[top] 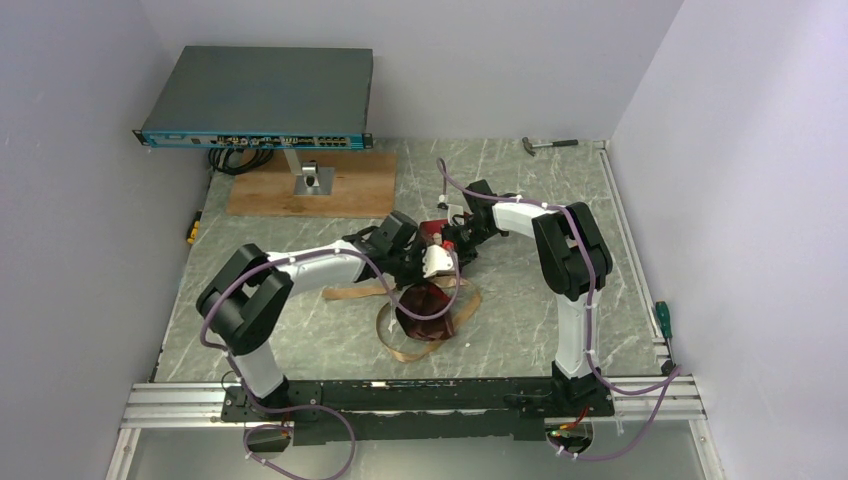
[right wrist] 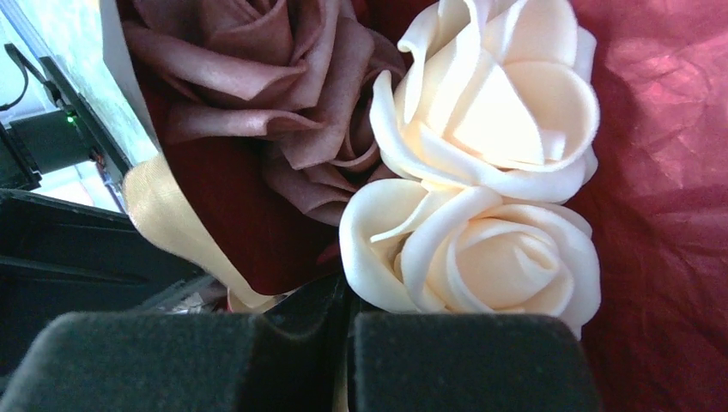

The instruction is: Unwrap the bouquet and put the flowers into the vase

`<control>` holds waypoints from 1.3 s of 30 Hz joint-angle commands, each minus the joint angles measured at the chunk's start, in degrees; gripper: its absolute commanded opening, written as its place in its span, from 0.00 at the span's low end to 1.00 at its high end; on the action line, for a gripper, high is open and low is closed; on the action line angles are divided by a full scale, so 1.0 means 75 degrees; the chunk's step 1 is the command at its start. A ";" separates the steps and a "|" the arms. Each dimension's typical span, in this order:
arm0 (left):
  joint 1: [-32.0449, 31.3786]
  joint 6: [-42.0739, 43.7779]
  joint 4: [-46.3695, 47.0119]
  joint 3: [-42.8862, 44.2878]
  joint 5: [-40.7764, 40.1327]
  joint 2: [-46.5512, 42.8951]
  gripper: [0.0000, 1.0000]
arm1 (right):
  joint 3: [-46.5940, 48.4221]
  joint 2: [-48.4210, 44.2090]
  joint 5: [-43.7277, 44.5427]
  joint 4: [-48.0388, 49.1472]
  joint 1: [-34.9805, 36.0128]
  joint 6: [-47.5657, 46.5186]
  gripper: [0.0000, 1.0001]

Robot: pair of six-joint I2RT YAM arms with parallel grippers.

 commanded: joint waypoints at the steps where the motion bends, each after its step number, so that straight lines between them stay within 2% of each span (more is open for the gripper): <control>1: 0.0252 -0.0781 0.0278 -0.0474 -0.0645 -0.0786 0.00 | -0.0288 0.0616 0.2276 0.0047 0.0070 -0.0736 0.00; 11: 0.0672 -0.0465 0.0232 -0.1232 -0.0407 -0.1423 0.00 | -0.0340 0.0582 0.2403 0.0039 0.0070 -0.0807 0.00; 18: 0.0825 -0.0172 0.0721 -0.1501 -0.0455 -0.1823 0.00 | -0.0331 0.0563 0.2368 0.0041 0.0064 -0.0784 0.00; 23: 0.0815 -0.0057 0.0846 -0.1154 0.0260 -0.1851 0.01 | -0.0236 0.0546 0.2297 -0.0006 0.0067 -0.0774 0.00; 27: 0.0736 -0.0143 0.0475 -0.0454 0.0528 -0.1410 0.23 | -0.0208 0.0545 0.2245 -0.0006 0.0082 -0.0727 0.00; 30: 0.0676 -0.0031 0.0381 -0.0252 0.0691 -0.1199 0.33 | -0.0192 0.0546 0.2230 -0.0018 0.0083 -0.0702 0.00; 36: 0.0537 0.0298 0.0091 -0.0218 0.0920 -0.1027 0.42 | -0.0194 0.0525 0.2232 -0.0018 0.0092 -0.0701 0.00; 39: 0.0429 0.0477 0.0085 -0.0304 0.0993 -0.1003 0.42 | -0.0186 0.0539 0.2221 -0.0009 0.0092 -0.0673 0.00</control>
